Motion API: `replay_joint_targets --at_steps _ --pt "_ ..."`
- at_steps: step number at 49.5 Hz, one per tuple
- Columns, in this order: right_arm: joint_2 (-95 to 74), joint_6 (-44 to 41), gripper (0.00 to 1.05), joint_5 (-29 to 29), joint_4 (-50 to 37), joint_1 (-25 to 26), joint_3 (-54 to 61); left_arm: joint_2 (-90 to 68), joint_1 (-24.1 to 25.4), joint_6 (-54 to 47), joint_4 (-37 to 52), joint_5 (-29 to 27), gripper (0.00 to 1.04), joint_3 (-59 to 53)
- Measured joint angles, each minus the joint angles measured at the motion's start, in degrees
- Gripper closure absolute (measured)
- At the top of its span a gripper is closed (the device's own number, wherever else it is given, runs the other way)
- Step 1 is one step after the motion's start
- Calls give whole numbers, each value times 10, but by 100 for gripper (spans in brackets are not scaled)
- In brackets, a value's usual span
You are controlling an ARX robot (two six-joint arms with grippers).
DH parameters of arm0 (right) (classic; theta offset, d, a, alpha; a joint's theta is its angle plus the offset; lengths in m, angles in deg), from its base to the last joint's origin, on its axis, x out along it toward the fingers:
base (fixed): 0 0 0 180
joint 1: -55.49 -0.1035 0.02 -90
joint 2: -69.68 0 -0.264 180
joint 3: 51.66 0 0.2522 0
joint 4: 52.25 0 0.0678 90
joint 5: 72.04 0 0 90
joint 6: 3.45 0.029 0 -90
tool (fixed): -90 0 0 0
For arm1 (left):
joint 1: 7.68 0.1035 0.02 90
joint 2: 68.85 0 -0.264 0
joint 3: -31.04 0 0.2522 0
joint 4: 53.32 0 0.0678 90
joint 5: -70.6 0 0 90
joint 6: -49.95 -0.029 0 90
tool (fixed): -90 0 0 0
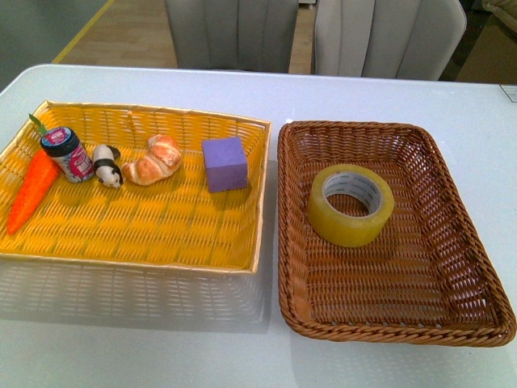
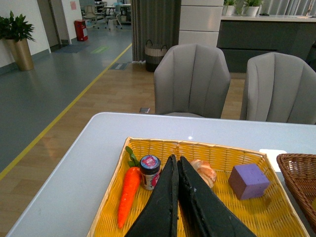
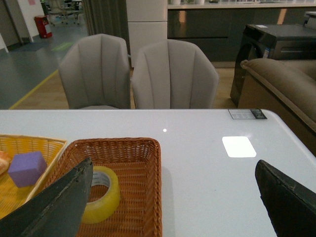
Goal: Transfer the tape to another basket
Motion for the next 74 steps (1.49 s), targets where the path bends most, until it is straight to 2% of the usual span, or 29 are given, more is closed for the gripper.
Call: replay_joint_targets --at_steps 13,17,28,37,39,46,53,55,74 --pt "0 0 9 0 0 0 0 41 0 0 -41 0 103 0" --pt "0 0 9 0 0 0 0 119 0 0 -135 0 103 0" --pt "0 0 9 0 0 0 0 130 0 0 -141 0 103 0" --pt "0 0 9 0 0 0 0 131 0 -1 -141 0 75 0" --pt "0 0 9 0 0 0 0 131 0 -1 -141 0 65 0" --pt "0 0 9 0 0 0 0 131 0 -1 -141 0 40 0" --pt "0 0 9 0 0 0 0 131 0 -1 -141 0 19 0" --pt "0 0 9 0 0 0 0 131 0 -1 -141 0 8 0" --pt "0 0 9 0 0 0 0 131 0 -2 -141 0 9 0"
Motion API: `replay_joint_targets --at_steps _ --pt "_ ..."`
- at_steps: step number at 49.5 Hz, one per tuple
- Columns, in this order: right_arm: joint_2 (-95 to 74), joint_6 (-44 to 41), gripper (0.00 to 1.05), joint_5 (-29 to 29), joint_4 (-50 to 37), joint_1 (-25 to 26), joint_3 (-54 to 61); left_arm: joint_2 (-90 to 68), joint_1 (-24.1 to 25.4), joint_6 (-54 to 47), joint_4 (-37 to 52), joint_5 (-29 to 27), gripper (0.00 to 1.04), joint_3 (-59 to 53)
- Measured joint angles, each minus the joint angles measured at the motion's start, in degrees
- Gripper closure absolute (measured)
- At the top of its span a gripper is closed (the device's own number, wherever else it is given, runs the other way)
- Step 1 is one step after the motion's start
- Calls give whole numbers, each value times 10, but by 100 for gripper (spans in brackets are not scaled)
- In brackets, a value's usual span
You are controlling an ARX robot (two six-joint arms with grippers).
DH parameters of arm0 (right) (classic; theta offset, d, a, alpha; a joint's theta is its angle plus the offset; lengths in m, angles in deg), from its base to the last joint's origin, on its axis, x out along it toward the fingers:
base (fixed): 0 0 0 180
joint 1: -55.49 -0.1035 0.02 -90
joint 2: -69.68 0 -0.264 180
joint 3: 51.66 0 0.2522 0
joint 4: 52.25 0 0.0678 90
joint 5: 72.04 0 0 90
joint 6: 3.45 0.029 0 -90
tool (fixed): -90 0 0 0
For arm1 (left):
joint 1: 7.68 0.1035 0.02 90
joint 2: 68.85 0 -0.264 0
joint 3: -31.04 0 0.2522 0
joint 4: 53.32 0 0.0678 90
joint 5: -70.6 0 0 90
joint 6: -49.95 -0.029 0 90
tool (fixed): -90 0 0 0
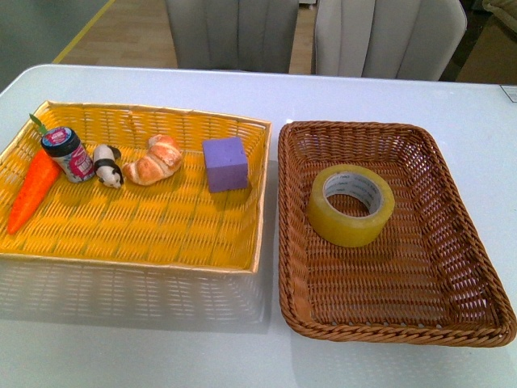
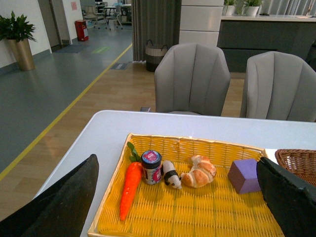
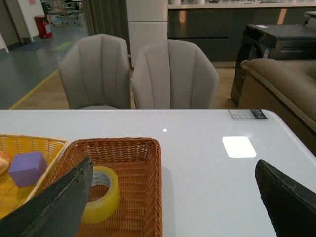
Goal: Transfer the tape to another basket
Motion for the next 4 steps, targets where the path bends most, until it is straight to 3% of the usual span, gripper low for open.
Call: replay_joint_targets --at_steps 4 --pt "0 0 9 0 0 0 0 0 0 0 0 0 9 0"
